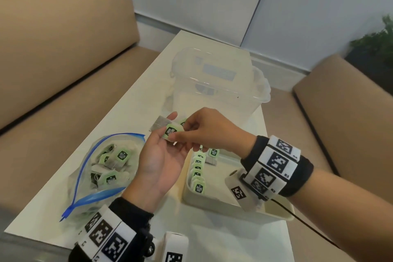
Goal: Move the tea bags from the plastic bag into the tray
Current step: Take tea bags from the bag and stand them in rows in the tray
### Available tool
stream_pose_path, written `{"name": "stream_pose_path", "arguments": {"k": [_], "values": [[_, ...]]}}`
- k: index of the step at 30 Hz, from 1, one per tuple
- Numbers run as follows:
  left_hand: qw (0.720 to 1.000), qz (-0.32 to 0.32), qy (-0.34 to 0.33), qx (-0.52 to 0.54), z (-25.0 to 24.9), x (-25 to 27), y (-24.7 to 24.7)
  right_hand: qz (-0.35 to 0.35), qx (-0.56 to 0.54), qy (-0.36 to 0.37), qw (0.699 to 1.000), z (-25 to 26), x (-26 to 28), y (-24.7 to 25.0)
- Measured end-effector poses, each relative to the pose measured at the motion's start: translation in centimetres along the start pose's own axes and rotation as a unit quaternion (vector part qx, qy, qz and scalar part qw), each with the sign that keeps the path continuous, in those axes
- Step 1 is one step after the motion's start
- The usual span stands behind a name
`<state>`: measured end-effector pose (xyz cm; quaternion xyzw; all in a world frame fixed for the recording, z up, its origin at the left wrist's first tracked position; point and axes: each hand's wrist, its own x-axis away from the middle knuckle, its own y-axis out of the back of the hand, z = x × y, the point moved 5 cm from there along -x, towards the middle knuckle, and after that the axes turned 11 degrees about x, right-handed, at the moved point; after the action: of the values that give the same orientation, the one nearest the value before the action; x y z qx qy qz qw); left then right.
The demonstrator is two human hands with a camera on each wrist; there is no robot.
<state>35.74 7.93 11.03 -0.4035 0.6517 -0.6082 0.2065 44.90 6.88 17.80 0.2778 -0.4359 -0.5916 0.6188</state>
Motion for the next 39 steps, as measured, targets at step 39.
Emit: {"name": "stream_pose_path", "arguments": {"k": [39], "values": [[0.997,-0.037,-0.058,-0.027,-4.1,0.0,2.4,0.153,0.198,-0.074,0.965,-14.4,-2.6,-3.5]]}}
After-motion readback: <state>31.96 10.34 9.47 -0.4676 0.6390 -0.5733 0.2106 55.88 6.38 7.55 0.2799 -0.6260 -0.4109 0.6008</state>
